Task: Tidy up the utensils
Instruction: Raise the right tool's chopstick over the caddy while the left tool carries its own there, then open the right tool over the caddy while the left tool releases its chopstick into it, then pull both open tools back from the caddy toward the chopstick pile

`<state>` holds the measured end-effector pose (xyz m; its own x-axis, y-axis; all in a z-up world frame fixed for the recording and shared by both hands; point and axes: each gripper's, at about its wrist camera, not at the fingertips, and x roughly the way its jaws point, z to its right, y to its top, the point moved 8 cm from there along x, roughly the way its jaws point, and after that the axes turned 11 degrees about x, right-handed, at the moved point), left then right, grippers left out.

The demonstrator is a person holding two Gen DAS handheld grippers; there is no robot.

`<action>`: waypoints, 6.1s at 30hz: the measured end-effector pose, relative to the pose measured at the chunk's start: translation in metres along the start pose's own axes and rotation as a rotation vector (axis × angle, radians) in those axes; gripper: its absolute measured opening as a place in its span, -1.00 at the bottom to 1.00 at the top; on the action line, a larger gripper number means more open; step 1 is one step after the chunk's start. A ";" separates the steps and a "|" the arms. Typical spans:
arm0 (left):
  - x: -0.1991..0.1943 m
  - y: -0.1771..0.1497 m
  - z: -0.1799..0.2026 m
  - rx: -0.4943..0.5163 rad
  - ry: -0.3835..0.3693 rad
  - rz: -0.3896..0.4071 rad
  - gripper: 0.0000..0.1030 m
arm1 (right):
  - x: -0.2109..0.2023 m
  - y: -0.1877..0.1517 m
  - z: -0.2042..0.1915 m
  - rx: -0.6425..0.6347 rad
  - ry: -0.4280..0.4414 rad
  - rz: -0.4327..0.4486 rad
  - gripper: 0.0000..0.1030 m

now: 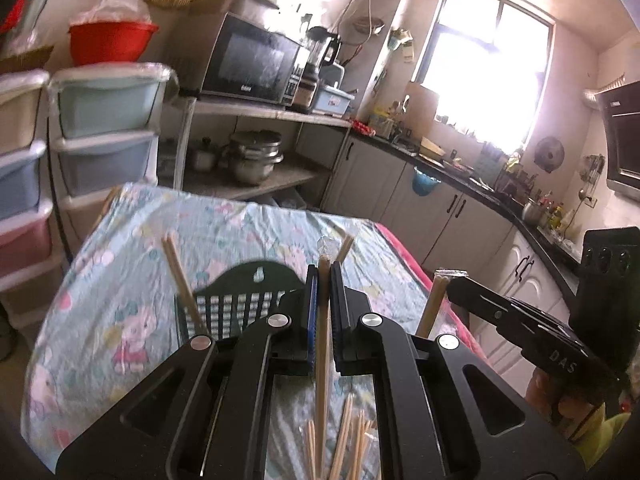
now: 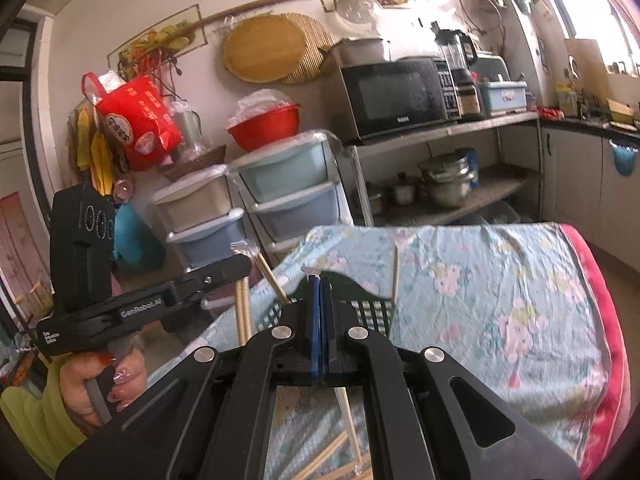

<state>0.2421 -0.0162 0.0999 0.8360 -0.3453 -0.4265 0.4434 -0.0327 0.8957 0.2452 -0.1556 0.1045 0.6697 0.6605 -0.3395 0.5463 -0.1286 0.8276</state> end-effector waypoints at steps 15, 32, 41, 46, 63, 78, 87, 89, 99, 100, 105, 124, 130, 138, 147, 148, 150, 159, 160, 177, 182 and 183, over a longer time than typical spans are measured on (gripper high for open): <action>-0.001 0.060 -0.010 0.028 0.034 0.098 -0.94 | 0.011 0.050 -0.016 -0.032 0.022 0.082 -0.98; 0.011 0.105 -0.020 0.060 0.128 0.189 -0.94 | 0.019 0.103 -0.034 -0.064 0.061 0.185 -0.98; 0.025 0.103 -0.034 0.049 0.168 0.204 -0.94 | 0.038 0.104 -0.033 -0.064 0.064 0.169 -0.98; 0.030 0.099 -0.037 0.051 0.177 0.211 -0.94 | 0.047 0.099 -0.028 -0.062 0.053 0.161 -0.98; 0.065 0.054 -0.042 0.046 0.170 0.154 -0.93 | 0.075 0.063 0.015 0.006 -0.010 0.105 -0.98; 0.074 0.019 -0.036 0.042 0.164 0.104 -0.93 | 0.075 0.036 0.036 0.052 -0.041 0.076 -0.98; 0.073 0.005 -0.036 0.034 0.153 0.072 -0.93 | 0.068 0.017 0.051 0.087 -0.075 0.048 -0.97; 0.073 0.003 -0.036 0.031 0.152 0.064 -0.93 | 0.066 0.013 0.053 0.091 -0.081 0.042 -0.97; 0.067 -0.009 -0.036 0.039 0.155 0.043 -0.92 | 0.060 0.001 0.057 0.070 -0.112 0.013 -0.97; 0.067 -0.011 -0.036 0.039 0.155 0.039 -0.89 | 0.059 0.000 0.057 0.069 -0.112 0.010 -0.97; 0.065 -0.022 -0.033 0.035 0.146 0.019 -0.78 | 0.055 -0.005 0.058 0.057 -0.119 -0.006 -0.91; 0.053 -0.049 -0.031 0.016 0.132 -0.053 -0.05 | 0.053 -0.034 0.066 0.060 -0.149 -0.071 -0.40; 0.047 -0.058 -0.036 -0.009 0.137 -0.069 0.18 | 0.054 -0.044 0.066 0.054 -0.156 -0.096 -0.32; 0.031 -0.068 -0.035 -0.029 0.132 -0.062 0.57 | 0.052 -0.057 0.065 0.049 -0.158 -0.120 -0.20; 0.020 -0.074 -0.024 -0.021 0.115 -0.050 0.79 | 0.043 -0.062 0.065 0.048 -0.163 -0.124 -0.10; 0.019 -0.075 -0.023 -0.020 0.116 -0.051 0.79 | 0.042 -0.063 0.066 0.048 -0.163 -0.124 -0.10; 0.018 -0.077 -0.022 -0.018 0.113 -0.054 0.79 | 0.041 -0.065 0.066 0.047 -0.165 -0.124 -0.10; 0.018 -0.090 -0.016 -0.007 0.111 -0.080 0.79 | 0.030 -0.075 0.065 0.039 -0.171 -0.133 -0.09; 0.018 -0.091 -0.015 -0.008 0.109 -0.084 0.79 | 0.029 -0.077 0.066 0.037 -0.173 -0.135 -0.09; 0.030 -0.125 -0.004 0.013 0.101 -0.176 0.79 | 0.020 -0.111 0.080 0.042 -0.202 -0.207 -0.09; 0.035 -0.134 0.000 0.019 0.091 -0.207 0.79 | 0.020 -0.124 0.085 0.054 -0.210 -0.236 -0.09; 0.037 -0.136 0.002 0.019 0.088 -0.214 0.79 | 0.020 -0.126 0.087 0.056 -0.213 -0.241 -0.09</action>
<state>0.2118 -0.0260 -0.0376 0.7487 -0.2449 -0.6160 0.6084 -0.1148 0.7853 0.2333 -0.1903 -0.0456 0.6045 0.5083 -0.6134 0.7249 -0.0318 0.6881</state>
